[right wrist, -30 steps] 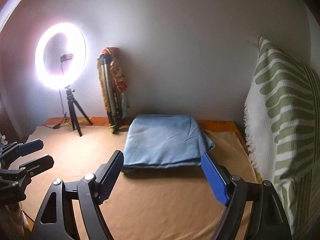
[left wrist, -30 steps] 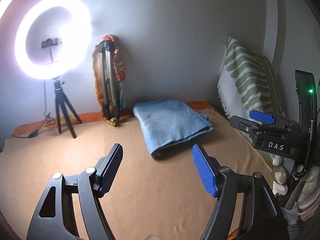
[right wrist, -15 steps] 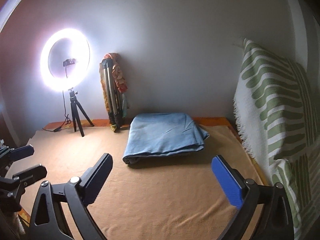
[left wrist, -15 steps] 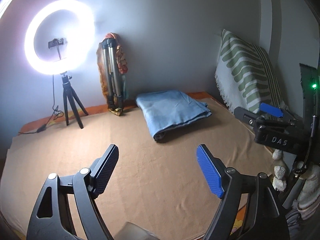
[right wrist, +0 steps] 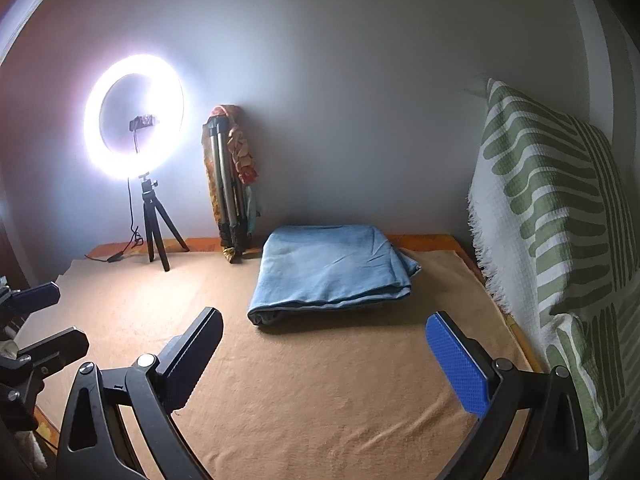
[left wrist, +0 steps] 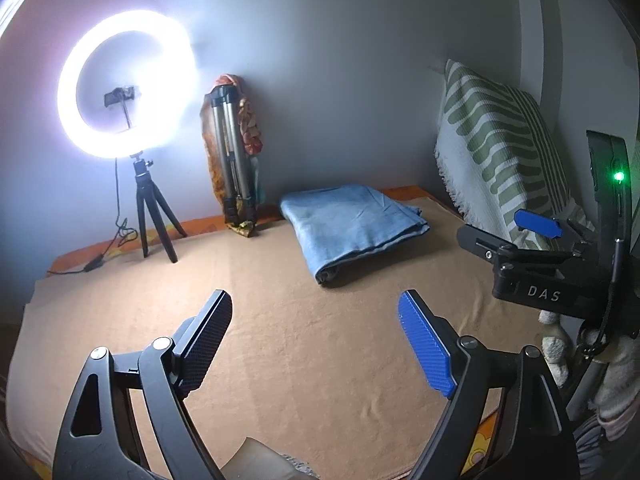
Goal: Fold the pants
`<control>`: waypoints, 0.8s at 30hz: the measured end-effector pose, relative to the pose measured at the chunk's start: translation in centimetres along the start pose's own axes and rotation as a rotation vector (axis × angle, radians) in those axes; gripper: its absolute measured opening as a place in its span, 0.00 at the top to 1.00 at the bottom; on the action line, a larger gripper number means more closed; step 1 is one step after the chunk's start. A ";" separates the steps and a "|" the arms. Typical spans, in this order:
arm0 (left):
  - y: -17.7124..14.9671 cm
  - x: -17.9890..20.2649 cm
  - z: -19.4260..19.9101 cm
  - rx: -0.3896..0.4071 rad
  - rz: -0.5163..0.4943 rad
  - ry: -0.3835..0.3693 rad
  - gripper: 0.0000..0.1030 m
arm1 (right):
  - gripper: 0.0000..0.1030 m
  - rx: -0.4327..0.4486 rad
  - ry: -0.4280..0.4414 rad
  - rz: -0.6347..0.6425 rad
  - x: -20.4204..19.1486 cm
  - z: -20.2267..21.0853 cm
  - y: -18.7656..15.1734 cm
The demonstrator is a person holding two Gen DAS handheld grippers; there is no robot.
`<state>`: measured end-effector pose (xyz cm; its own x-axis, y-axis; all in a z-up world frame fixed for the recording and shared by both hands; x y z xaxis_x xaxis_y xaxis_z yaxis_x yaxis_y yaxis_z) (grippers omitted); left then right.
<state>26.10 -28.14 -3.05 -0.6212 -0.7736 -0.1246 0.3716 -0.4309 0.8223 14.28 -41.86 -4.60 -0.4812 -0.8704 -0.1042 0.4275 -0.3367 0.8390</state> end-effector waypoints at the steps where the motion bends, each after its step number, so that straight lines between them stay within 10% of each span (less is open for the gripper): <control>1: -0.1 -0.1 0.1 0.001 0.006 -0.002 0.17 | 0.00 0.000 0.001 0.003 -0.2 -0.1 0.0; 24: 0.1 -0.9 0.9 0.020 0.008 0.006 0.17 | 0.00 0.001 0.013 0.020 -1.4 -0.2 0.0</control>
<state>26.08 -27.02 -2.34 -0.6142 -0.7797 -0.1216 0.3624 -0.4155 0.8343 15.17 -40.68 -4.58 -0.4627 -0.8815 -0.0943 0.4360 -0.3189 0.8415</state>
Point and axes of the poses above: each gripper's, at about its wrist camera, not at the fingertips, and z roughly against the way its jaws point, x to its right, y to its top, the point moved 9 cm from there along -z, roughly the way its jaws point, and after that the axes turned 8 degrees about -z, right-handed, at the moved point
